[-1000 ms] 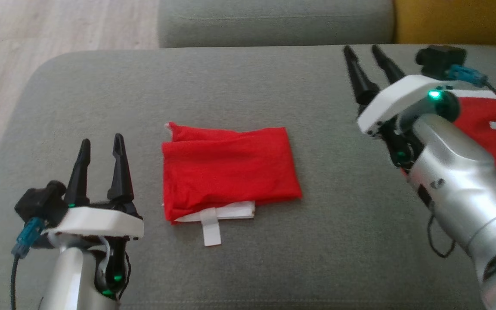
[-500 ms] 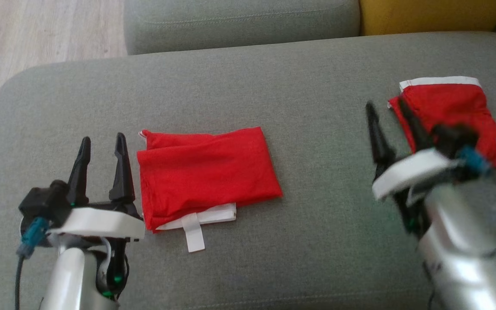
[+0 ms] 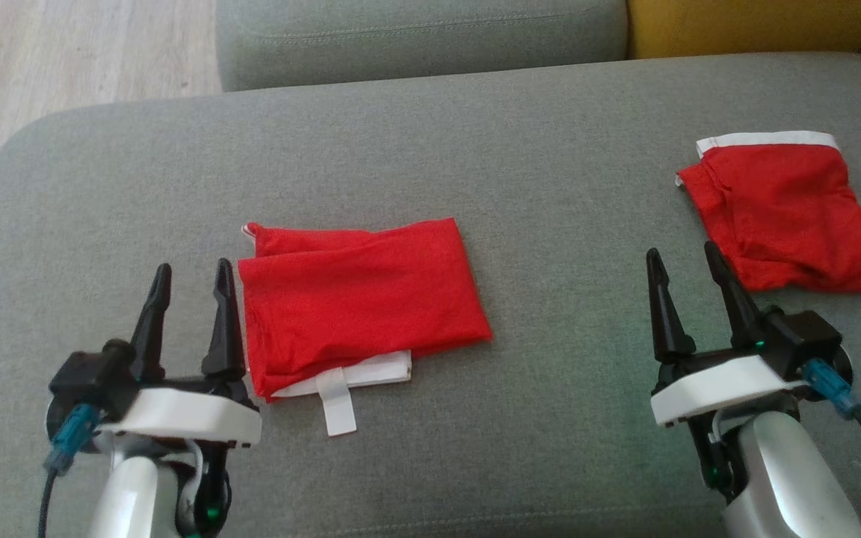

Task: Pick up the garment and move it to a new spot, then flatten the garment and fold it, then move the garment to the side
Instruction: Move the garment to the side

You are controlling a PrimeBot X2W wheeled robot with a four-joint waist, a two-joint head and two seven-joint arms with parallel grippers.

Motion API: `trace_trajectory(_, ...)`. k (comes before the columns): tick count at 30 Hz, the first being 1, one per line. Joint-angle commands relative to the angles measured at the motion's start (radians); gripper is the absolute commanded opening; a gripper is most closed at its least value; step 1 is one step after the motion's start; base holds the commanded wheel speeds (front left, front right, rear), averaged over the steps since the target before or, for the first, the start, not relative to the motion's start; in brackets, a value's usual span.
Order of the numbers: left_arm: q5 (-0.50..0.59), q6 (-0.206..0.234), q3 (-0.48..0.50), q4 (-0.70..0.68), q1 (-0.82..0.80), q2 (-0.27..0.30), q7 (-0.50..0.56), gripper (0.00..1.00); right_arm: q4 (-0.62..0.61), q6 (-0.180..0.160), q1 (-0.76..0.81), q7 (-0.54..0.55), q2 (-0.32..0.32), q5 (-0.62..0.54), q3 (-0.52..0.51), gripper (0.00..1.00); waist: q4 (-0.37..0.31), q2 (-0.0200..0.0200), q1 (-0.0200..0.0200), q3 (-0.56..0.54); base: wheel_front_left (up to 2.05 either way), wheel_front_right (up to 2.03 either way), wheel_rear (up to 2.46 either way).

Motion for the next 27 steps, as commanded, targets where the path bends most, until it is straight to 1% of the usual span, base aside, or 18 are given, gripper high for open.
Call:
trace_trajectory(1, 0.004, 0.005, 0.022, -0.039, -0.028, 0.01, -0.005, 1.0, -0.047, -0.001, -0.01, -0.011, 0.008, 0.007, 0.025, 1.0, 0.002, 0.0, 0.0, 0.002, 0.0, 0.0, 0.0)
trace_trajectory(5, 0.002, -0.001, 0.01, -0.03, -0.038, 0.01, -0.005, 1.0, -0.057, -0.001, -0.011, -0.009, 0.008, 0.02, 0.032, 1.0, 0.016, 0.0, 0.0, 0.007, 0.0, 0.0, 0.0)
trace_trajectory(12, -0.009, -0.007, -0.02, -0.016, -0.07, 0.01, -0.005, 1.0, 0.001, -0.001, -0.067, 0.11, 0.009, 0.161, 0.123, 1.0, 0.094, 0.0, 0.0, 0.041, 0.0, 0.0, 0.0)
trace_trajectory(16, -0.013, -0.005, -0.037, -0.007, -0.081, 0.01, -0.005, 1.0, 0.064, -0.001, -0.111, 0.182, 0.009, 0.251, 0.153, 1.0, 0.147, 0.0, 0.0, 0.061, 0.0, 0.0, 0.0)
trace_trajectory(17, -0.013, -0.005, -0.037, -0.007, -0.081, 0.01, -0.005, 1.0, 0.064, -0.001, -0.111, 0.182, 0.009, 0.251, 0.153, 1.0, 0.147, 0.0, 0.0, 0.061, 0.0, 0.0, 0.0)
trace_trajectory(22, -0.017, -0.005, -0.048, 0.003, -0.092, 0.01, -0.005, 1.0, 0.17, -0.001, -0.181, 0.242, 0.009, 0.317, 0.179, 1.0, 0.203, 0.0, 0.0, 0.084, 0.0, 0.0, 0.0)
trace_trajectory(27, -0.022, -0.005, -0.055, 0.009, -0.099, 0.01, -0.005, 1.0, 0.284, -0.001, -0.242, 0.288, 0.009, 0.386, 0.204, 1.0, 0.246, 0.0, 0.0, 0.101, 0.0, 0.0, 0.0)
